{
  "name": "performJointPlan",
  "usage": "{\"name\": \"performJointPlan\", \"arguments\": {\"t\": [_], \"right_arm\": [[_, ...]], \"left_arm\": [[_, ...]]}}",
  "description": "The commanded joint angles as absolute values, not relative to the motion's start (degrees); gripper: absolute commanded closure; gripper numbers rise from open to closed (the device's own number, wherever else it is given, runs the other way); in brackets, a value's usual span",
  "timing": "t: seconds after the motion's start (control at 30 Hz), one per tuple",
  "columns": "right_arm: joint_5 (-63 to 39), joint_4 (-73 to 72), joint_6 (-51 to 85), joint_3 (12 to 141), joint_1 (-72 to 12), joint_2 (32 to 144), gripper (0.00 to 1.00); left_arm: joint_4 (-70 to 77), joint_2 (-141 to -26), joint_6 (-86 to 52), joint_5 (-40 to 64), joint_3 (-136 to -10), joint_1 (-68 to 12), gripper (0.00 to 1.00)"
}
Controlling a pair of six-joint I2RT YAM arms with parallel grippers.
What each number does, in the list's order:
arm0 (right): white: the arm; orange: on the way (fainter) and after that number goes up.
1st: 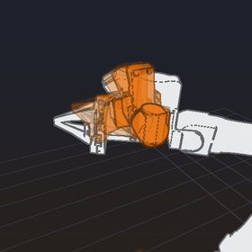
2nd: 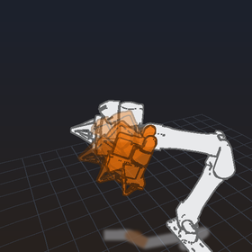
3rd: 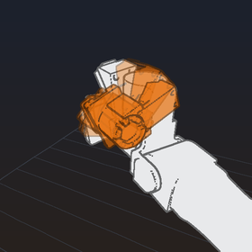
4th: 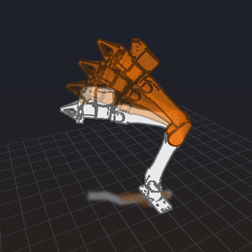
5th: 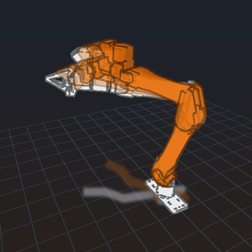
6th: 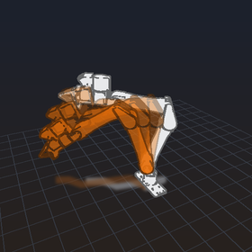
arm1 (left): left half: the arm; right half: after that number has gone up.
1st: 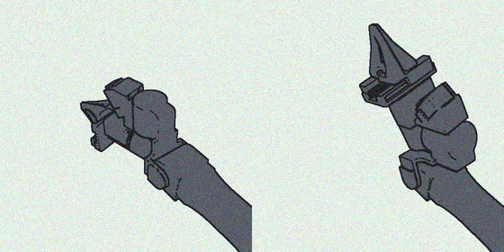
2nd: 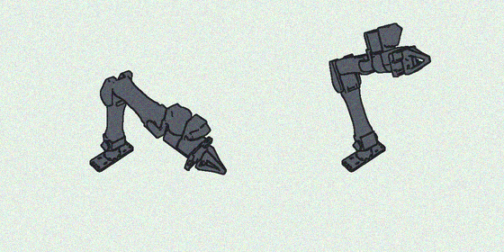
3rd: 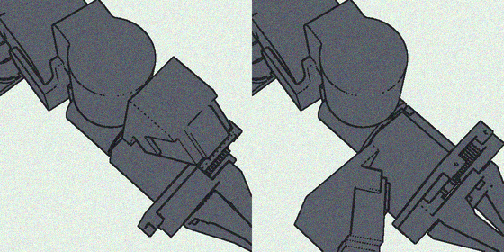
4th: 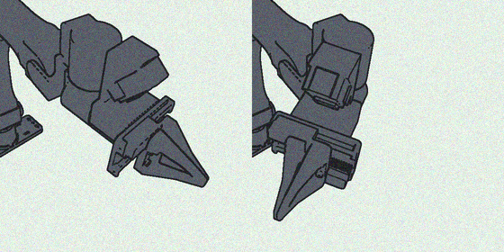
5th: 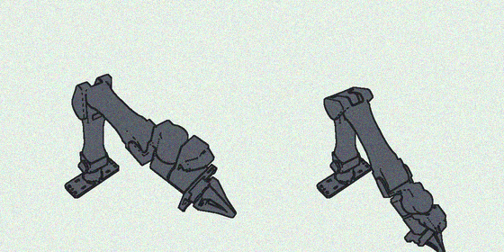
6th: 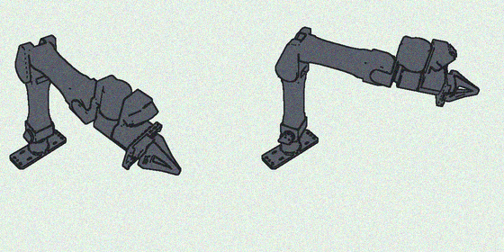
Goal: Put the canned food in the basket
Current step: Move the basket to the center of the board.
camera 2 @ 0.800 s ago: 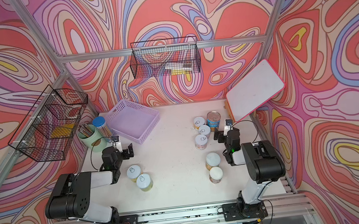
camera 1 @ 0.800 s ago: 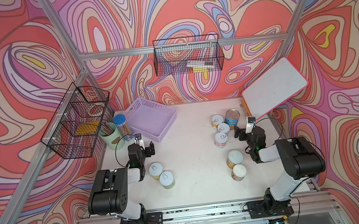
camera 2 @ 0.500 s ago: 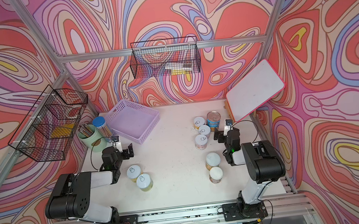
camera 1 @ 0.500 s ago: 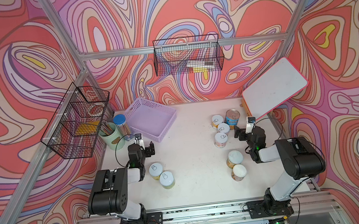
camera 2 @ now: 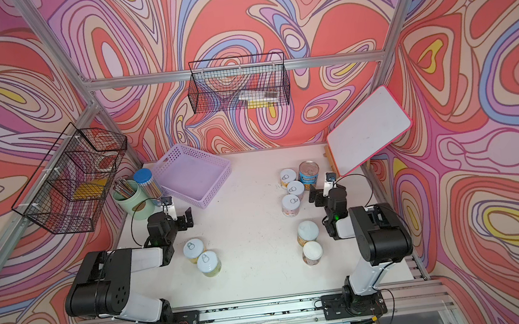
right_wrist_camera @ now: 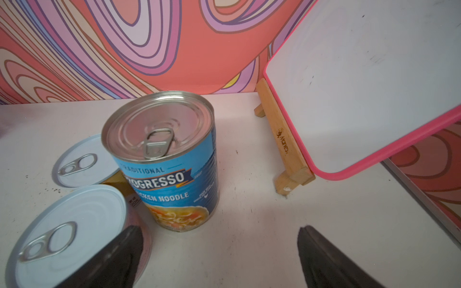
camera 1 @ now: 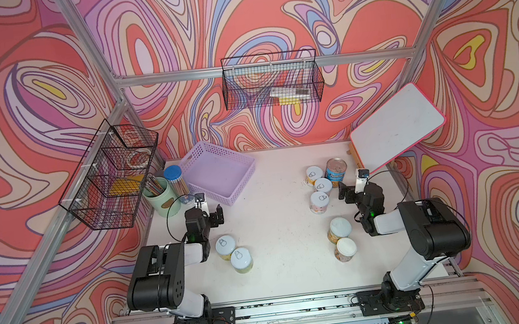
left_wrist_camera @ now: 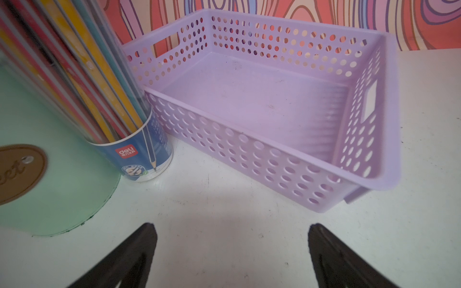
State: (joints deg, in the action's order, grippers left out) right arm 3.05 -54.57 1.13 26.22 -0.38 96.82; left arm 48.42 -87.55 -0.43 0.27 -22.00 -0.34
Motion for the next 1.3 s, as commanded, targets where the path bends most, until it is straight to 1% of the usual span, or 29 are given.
{"name": "performJointPlan", "arguments": {"t": [0.0,0.07,0.13,0.27,0.4,0.57,0.7,0.83,0.93,1.1,1.17,1.27], "right_arm": [[2.87,-56.80,0.97,24.43,-0.09,94.17,0.02],[3.69,-55.65,1.29,23.82,-0.09,91.87,0.02],[3.77,-51.39,1.92,24.11,-0.09,88.47,0.02],[2.46,-45.53,3.52,24.35,-0.09,83.30,0.02],[1.84,-39.73,4.70,24.66,-0.09,77.58,0.02],[1.44,-29.77,6.00,26.53,-0.09,68.73,0.02],[-2.36,-24.32,6.32,27.75,-0.09,62.20,0.02],[-7.03,-21.68,7.75,28.05,-0.09,57.22,0.02],[-5.40,-15.46,12.39,30.52,-0.09,55.01,0.02],[-9.95,-9.92,16.78,33.85,-0.09,53.66,0.02],[-10.04,-5.42,19.94,36.74,-0.09,54.38,0.02],[-13.17,1.77,21.94,41.99,-0.09,57.68,0.02]], "left_arm": [[50.21,-86.93,0.30,0.70,-21.05,-0.63,0.01],[49.50,-85.38,1.04,-0.82,-20.75,-1.64,0.01],[47.39,-83.06,1.48,-4.00,-20.86,-2.90,0.01],[34.91,-76.91,0.37,-9.84,-24.51,-5.28,0.01],[29.90,-71.27,-1.46,-15.11,-25.22,-7.48,0.01],[23.03,-65.99,-6.18,-16.28,-27.84,-8.42,0.01],[17.54,-64.71,-12.25,-14.37,-31.97,-8.70,0.01],[6.78,-65.13,-19.27,-14.35,-37.94,-8.70,0.01],[-0.69,-64.89,-23.64,-16.00,-41.43,-8.71,0.01],[-7.75,-62.68,-27.94,-17.23,-43.64,-8.70,0.01],[-10.72,-61.73,-29.34,-17.02,-44.68,-8.70,0.01],[-14.73,-61.52,-29.82,-14.91,-47.34,-8.70,0.01]]}}
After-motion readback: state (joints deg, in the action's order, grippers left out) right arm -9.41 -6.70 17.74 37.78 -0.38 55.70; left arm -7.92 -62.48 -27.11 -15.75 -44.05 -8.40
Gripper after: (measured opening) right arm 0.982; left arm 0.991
